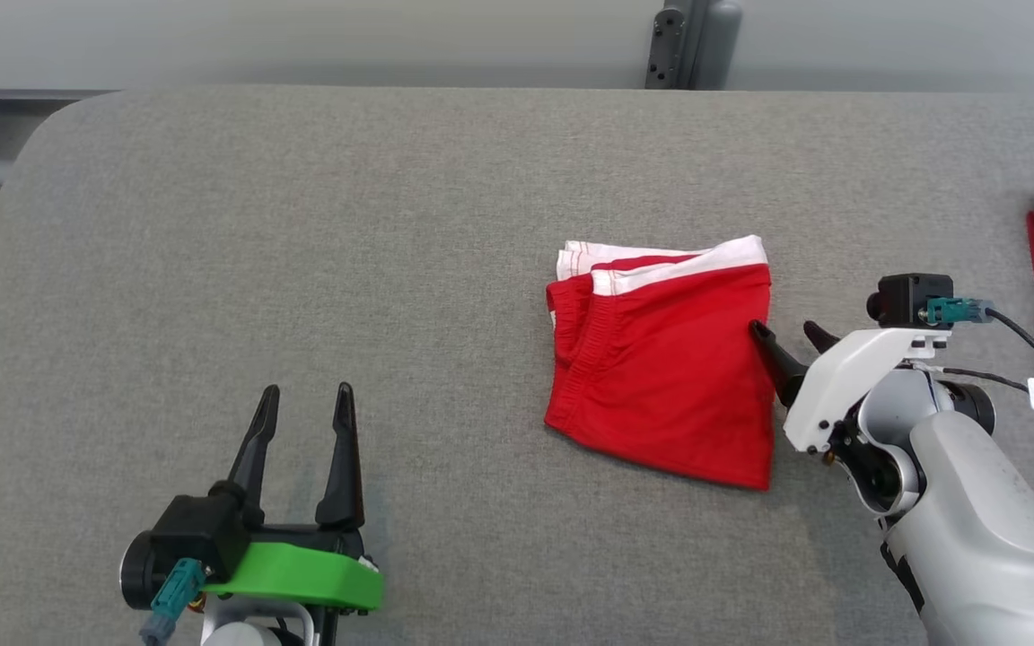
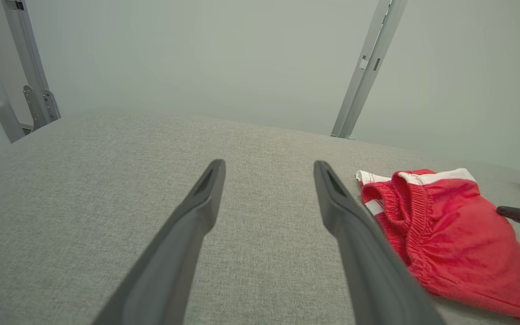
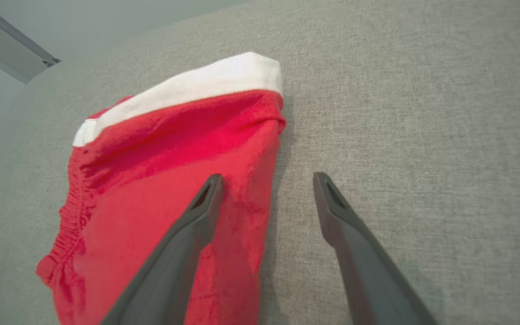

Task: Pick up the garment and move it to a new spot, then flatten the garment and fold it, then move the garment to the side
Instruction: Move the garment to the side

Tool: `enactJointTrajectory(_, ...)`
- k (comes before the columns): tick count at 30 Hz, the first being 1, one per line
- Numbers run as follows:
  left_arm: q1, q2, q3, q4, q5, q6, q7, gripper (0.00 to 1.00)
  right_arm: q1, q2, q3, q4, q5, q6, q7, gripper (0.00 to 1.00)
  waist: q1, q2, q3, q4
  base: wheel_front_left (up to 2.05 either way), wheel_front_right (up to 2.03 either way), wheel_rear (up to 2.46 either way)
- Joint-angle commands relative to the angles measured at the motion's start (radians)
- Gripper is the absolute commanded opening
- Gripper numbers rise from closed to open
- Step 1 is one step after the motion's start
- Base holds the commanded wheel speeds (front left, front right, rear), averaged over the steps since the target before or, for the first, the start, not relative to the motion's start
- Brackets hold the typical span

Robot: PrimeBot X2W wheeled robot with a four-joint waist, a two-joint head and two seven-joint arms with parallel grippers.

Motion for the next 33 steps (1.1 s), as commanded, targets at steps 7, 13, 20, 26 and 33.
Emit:
enactJointTrajectory(7, -0.023, 0.001, -0.006, -0.004, -0.012, 0.011, 0.000, 1.00, -0.046, -0.013, 0.023, 0.108, 0.030, 0.000, 0.027, 0.44, 0.0000, 0.0000, 0.041, 0.063, 0.00, 0.00, 0.00)
enactJointTrajectory(13, -0.024, 0.001, 0.000, -0.007, -0.011, 0.014, 0.000, 1.00, -0.074, -0.021, 0.035, 0.159, 0.049, 0.000, 0.007, 0.00, 0.0000, 0.0000, 0.046, 0.053, 0.00, 0.00, 0.00)
enactJointTrajectory(20, -0.026, 0.001, 0.012, -0.013, 0.009, 0.005, 0.000, 1.00, -0.115, -0.050, 0.078, 0.144, 0.069, -0.001, -0.032, 0.00, 0.0000, 0.0000, 0.054, -0.009, 0.00, 0.00, 0.00)
enactJointTrajectory(26, -0.029, 0.001, 0.025, -0.025, 0.037, -0.009, 0.000, 1.00, -0.126, -0.101, 0.139, 0.073, 0.080, -0.001, -0.023, 0.00, 0.0000, 0.0000, 0.075, -0.131, 0.00, 0.00, 0.00)
enactJointTrajectory(33, -0.059, 0.003, 0.030, -0.025, 0.085, -0.036, 0.000, 1.00, -0.136, -0.152, 0.163, -0.020, 0.089, -0.001, -0.025, 0.00, 0.0000, 0.0000, 0.125, -0.317, 0.00, 0.00, 0.00)
